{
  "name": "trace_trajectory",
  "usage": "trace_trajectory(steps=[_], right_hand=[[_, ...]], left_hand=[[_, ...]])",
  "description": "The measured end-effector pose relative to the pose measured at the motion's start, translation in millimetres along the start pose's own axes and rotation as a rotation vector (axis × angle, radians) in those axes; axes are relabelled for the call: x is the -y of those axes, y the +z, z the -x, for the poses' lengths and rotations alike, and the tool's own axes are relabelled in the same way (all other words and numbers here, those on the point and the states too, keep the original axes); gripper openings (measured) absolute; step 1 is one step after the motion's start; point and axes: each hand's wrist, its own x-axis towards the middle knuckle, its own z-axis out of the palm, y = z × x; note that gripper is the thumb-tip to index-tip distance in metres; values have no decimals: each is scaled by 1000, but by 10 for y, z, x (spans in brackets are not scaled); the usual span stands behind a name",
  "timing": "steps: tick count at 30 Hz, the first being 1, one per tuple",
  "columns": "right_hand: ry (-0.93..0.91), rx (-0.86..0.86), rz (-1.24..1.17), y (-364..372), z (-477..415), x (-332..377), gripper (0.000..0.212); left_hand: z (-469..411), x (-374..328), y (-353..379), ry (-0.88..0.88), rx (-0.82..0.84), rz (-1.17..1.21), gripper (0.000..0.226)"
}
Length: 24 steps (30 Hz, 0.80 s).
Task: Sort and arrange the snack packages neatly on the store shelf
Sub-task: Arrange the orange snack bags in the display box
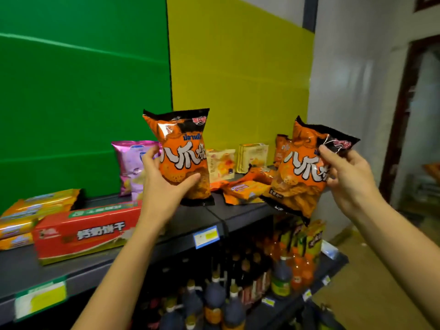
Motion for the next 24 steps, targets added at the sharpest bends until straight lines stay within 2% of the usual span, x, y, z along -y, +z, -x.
trace_trajectory(steps=[2,4,7,11,24], right_hand=[[13,-25,11,-314,-161,9,23],[16,-44,22,-608,-324,12,18],[14,-86,26,-990,-553,3,27],[4,-141,32,-1441,-903,-49,22],[-20,-125,137,-2563,-2679,-459,36]], left_hand=[[44,-11,388,-7,12,20,89],[63,-17,750,-13,35,37,88],[65,9,1270,-17,72,59,89],[14,69,1964,-15,100,79,87],[-668,528,4178,-44,99,116,87]])
